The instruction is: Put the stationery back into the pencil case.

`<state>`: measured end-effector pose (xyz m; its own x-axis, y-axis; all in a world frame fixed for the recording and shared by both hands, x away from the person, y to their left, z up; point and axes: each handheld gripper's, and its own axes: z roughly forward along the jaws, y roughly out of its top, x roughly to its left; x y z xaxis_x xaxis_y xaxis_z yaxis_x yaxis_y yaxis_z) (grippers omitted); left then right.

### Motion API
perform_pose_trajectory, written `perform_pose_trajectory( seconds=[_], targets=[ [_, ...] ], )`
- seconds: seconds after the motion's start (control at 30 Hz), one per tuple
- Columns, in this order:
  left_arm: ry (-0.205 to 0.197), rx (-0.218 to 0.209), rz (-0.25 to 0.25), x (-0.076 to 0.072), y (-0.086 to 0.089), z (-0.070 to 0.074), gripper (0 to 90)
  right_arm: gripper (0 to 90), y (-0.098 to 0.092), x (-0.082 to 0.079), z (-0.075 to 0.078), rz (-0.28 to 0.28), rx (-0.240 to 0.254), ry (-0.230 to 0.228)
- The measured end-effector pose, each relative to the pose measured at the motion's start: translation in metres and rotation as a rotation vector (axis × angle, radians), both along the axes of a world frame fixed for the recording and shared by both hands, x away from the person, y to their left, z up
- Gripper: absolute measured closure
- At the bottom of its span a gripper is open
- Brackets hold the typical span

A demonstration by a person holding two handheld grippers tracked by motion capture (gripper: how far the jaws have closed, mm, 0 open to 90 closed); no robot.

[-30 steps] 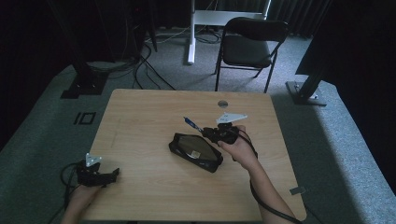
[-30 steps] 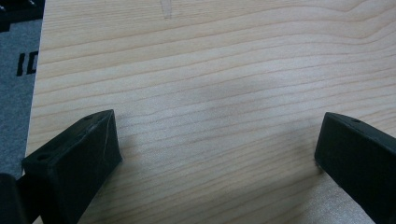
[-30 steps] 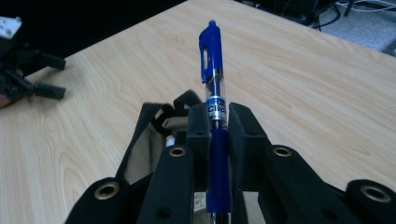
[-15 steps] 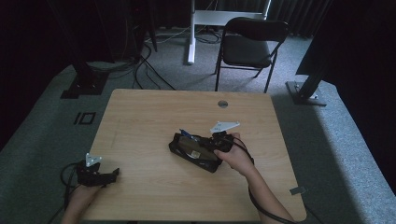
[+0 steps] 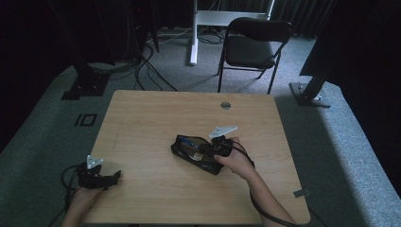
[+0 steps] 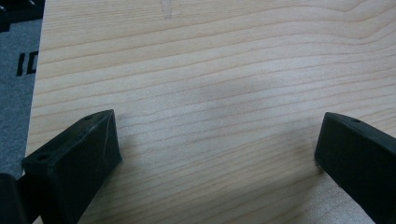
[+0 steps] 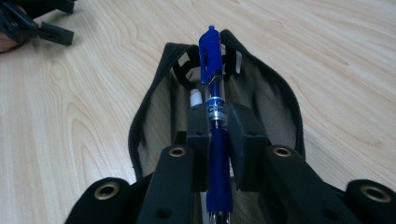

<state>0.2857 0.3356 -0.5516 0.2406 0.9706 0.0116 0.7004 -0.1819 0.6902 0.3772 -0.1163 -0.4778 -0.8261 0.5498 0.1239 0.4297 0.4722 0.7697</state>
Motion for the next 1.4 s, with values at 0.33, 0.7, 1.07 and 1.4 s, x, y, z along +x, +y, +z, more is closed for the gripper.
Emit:
perform_pose_trajectory(
  seconds=[0.33, 0.7, 1.07, 1.4],
  targets=[
    [0.000, 0.000, 0.000, 0.000, 0.000, 0.000, 0.1, 79.3, 0.006, 0.003, -0.005, 0.010, -0.064, 0.014],
    [0.000, 0.000, 0.000, 0.000, 0.000, 0.000, 0.1, 79.3, 0.015, 0.008, -0.008, 0.000, -0.126, 0.034],
    [0.000, 0.000, 0.000, 0.000, 0.000, 0.000, 0.1, 79.2, 0.025, 0.009, -0.011, 0.009, -0.192, 0.055],
    [-0.001, -0.001, 0.000, 0.000, 0.000, 0.000, 0.1, 78.3, 0.029, 0.011, -0.014, 0.000, -0.230, 0.088]
  ],
)
